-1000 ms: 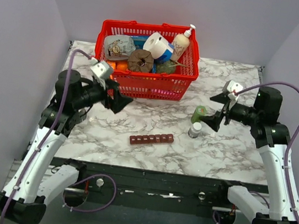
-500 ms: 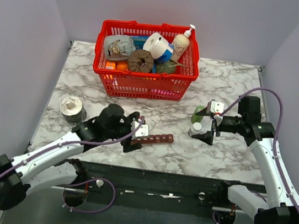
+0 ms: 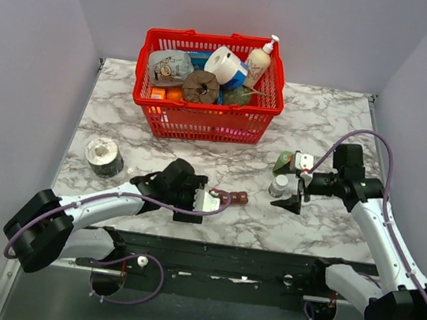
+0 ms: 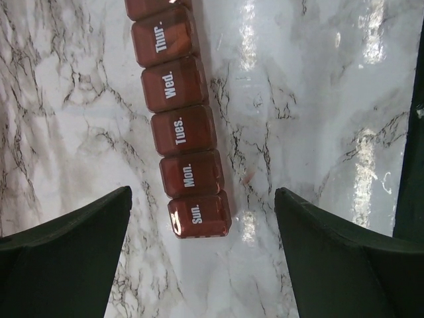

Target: Sort the pills into containers

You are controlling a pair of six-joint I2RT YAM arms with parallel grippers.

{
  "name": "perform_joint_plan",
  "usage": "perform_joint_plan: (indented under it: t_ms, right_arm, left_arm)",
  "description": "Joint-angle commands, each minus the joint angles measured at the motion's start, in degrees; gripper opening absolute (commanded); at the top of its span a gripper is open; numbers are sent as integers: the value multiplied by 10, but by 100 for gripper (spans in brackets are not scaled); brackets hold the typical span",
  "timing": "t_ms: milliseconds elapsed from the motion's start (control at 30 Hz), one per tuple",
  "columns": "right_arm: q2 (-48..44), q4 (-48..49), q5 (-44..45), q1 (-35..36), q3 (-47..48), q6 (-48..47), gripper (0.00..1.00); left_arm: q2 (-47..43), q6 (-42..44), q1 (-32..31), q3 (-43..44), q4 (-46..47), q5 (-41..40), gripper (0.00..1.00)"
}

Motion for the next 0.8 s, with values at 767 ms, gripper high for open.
perform_joint_plan:
  t_ms: [767]
  right_arm:
    - [36,84,121,131,-82,-117,100]
  left_arm:
    - [32,-42,21,38,70,67,91]
